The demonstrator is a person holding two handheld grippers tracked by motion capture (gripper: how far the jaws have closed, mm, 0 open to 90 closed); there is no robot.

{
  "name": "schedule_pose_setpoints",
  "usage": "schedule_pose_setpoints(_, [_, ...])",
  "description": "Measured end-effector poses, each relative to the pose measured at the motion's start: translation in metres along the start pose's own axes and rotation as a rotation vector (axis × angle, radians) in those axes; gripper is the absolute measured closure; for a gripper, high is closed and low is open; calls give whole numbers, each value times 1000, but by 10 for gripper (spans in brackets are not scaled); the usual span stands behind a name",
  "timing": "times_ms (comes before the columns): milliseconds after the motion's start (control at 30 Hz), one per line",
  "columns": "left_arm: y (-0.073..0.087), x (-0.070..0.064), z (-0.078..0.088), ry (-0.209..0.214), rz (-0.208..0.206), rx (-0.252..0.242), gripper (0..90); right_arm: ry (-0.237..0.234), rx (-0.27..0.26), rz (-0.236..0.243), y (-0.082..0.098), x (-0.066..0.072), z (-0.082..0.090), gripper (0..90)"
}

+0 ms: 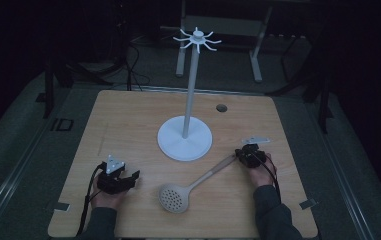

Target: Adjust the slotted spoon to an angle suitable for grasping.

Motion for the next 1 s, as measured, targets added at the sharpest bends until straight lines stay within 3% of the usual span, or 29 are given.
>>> schedule_pose_setpoints(333, [0,0,1,0,-1,-3,355,-13,-7,24,1,1,1,900])
schedule_pose_setpoints(500, [-1,0,0,1,1,-3,355,-39,-14,79,6,8,7,900])
schedule_pose_setpoints(1000, [-1,1,1,1,-1,-3,355,-46,-19,49,1,11,2,900])
Point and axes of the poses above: each handheld gripper's, and its own axes: z roughly backward along the jaws, y roughly out of its underside, x roughly to its left, the point moved 10 cm from there along -z, roughly forward along the jaws, and after that the axes turned 9 degrees about y, right-handed, at the moved point
